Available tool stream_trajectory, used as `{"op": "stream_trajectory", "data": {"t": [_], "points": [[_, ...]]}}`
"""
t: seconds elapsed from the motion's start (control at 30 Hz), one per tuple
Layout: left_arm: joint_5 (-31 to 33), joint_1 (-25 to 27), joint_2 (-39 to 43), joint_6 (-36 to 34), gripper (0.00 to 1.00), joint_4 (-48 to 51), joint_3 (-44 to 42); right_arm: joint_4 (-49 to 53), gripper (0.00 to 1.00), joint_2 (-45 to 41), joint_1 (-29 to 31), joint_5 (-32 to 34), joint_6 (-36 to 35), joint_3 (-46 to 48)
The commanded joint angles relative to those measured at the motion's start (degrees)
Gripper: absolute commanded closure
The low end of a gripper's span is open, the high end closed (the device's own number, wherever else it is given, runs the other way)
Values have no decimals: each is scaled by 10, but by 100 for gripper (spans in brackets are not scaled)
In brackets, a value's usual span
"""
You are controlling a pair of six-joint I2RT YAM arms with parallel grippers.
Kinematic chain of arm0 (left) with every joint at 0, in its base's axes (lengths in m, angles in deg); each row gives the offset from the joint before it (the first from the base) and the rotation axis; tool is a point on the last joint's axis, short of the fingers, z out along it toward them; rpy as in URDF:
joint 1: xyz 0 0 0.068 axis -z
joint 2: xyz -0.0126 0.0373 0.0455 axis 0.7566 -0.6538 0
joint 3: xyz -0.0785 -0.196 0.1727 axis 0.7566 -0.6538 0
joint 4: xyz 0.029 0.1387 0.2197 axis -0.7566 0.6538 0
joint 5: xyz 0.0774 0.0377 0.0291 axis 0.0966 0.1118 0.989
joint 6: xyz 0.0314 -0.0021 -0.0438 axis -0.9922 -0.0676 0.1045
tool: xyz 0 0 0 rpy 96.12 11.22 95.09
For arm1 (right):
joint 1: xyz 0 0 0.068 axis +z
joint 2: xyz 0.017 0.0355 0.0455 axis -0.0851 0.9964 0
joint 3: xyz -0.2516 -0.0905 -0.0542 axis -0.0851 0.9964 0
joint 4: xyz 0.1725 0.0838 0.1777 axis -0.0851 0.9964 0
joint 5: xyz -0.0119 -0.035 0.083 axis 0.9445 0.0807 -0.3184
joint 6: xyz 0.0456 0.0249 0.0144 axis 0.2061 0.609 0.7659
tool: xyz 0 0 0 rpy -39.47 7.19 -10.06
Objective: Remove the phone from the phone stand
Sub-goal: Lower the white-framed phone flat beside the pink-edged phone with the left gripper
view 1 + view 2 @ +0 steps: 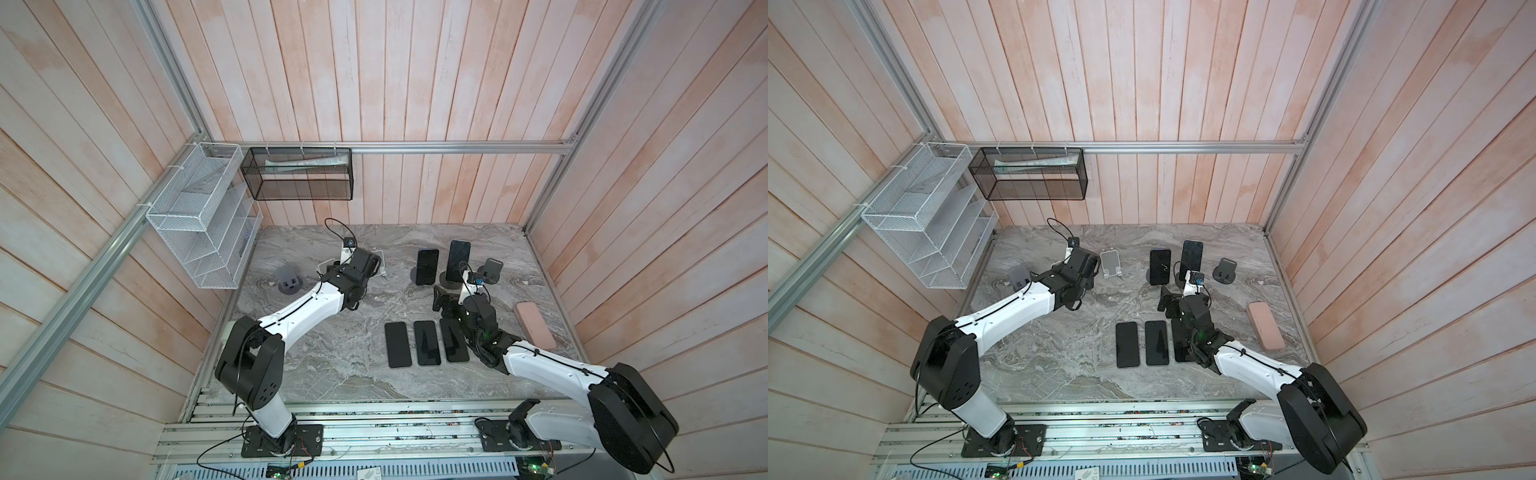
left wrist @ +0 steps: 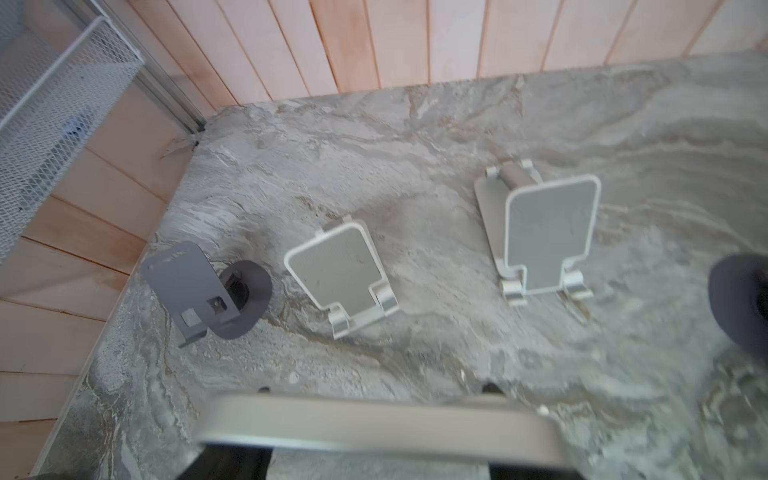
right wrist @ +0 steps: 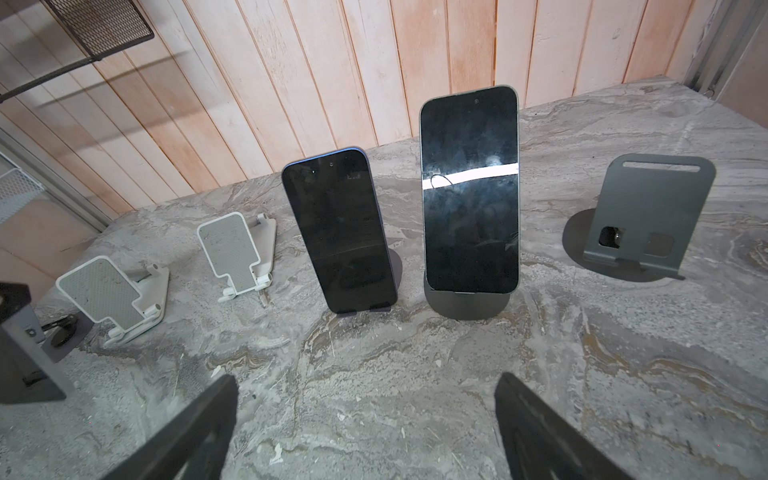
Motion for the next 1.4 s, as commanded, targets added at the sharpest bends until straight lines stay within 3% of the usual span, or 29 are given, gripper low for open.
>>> {"op": "stream_trajectory", "data": {"t": [0.0, 0.13, 0.4, 0.77, 1.37], "points": [[-23, 22, 39, 40, 33, 44, -15, 8, 3, 2, 3, -4, 2, -15], [-50, 52, 45, 115, 33, 103, -33, 15, 3, 0, 3, -3, 1, -19], [-127, 101, 76, 212, 33, 119, -78, 8, 3, -4, 2, 5, -2, -12], [-182, 123, 41, 283, 34, 123, -101, 7, 3, 7, 2, 14, -2, -13], [-185, 131, -27, 276, 34, 97, -104, 9, 3, -4, 3, 10, 0, -12]]}}
